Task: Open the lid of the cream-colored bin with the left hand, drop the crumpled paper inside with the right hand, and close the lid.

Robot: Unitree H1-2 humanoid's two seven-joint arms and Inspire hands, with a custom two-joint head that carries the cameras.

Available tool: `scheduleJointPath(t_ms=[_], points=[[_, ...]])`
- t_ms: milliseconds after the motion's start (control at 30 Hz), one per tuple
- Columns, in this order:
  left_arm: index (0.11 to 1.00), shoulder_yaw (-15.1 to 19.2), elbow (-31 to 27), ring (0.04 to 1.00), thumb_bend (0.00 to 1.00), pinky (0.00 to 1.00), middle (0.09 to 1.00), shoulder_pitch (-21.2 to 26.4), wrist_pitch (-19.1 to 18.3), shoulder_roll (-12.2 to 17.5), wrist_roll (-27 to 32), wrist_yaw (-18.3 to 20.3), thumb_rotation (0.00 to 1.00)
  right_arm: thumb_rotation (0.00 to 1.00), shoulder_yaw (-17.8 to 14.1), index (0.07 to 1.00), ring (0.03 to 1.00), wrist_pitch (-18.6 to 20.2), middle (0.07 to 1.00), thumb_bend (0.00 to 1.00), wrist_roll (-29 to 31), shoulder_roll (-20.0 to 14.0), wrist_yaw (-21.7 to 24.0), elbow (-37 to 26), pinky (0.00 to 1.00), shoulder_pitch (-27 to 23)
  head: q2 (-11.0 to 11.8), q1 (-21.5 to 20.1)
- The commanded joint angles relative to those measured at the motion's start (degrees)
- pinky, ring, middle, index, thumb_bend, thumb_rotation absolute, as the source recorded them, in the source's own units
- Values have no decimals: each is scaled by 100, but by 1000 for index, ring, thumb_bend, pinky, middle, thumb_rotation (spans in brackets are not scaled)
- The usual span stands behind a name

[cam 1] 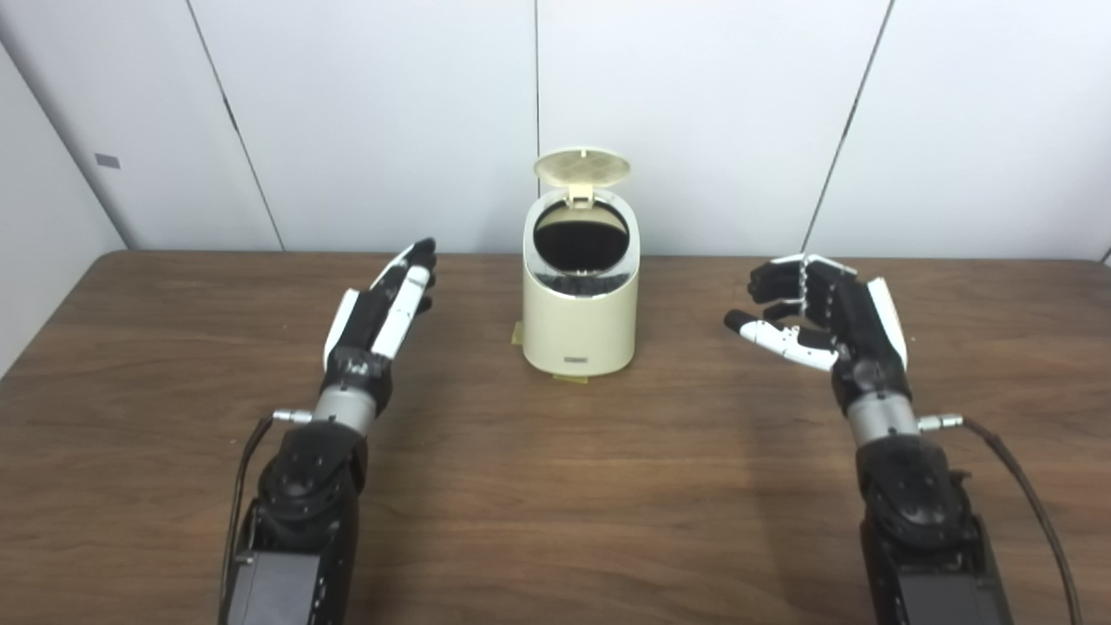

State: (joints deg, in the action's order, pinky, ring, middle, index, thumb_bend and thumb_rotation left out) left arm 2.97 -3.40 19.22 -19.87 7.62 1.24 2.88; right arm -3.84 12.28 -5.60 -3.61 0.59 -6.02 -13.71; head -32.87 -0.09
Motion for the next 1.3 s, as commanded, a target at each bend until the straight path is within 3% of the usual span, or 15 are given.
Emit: scheduleJointPath(t_ms=[0, 67, 200, 267, 433, 633, 900, 1100, 1267], points=[[946, -29, 28, 954, 481, 948, 949, 444, 24, 149, -32, 74, 827, 645, -95, 799, 790, 32, 822, 609, 390, 96, 70, -262, 691, -47, 1, 2], [946, -68, 151, 958, 495, 948, 956, 642, -6, 221, -48, 130, 841, 728, -134, 847, 837, 65, 857, 635, 664, 234, 79, -302, 754, 120, 3, 8], [946, -129, 445, 961, 498, 961, 957, 1033, 9, 313, -42, 233, 846, 797, -186, 910, 894, -110, 911, 668, 1076, 462, 51, -229, 850, 372, 34, 17], [942, -169, 581, 959, 502, 955, 952, 1206, -18, 366, -72, 282, 866, 888, -143, 943, 921, -228, 936, 654, 1130, 479, 93, -138, 890, 448, 69, 25], [922, -237, 905, 955, 513, 952, 939, 1685, -167, 441, -51, 394, 887, 988, -113, 974, 979, -331, 974, 634, 1355, 593, 119, 19, 986, 615, 155, 27], [870, -251, 1090, 944, 529, 946, 917, 2175, -391, 438, -12, 471, 894, 1000, -41, 979, 977, -602, 986, 620, 1373, 631, 104, 218, 986, 762, 223, 76], [862, -426, 1493, 950, 511, 951, 926, 2734, -262, 452, -58, 675, 964, 1000, -21, 980, 976, -748, 986, 612, 1450, 669, 91, 407, 990, 813, 264, 50], [849, -678, 1588, 948, 504, 953, 926, 3016, -283, 406, -243, 733, 1000, 1000, 35, 979, 959, -789, 977, 603, 1361, 662, 57, 458, 969, 826, 271, 21], [815, -1093, 1546, 935, 467, 958, 906, 3123, -51, 524, -660, 824, 1000, 1000, 46, 984, 959, -701, 979, 592, 1388, 668, 58, 423, 987, 821, 249, -23]])
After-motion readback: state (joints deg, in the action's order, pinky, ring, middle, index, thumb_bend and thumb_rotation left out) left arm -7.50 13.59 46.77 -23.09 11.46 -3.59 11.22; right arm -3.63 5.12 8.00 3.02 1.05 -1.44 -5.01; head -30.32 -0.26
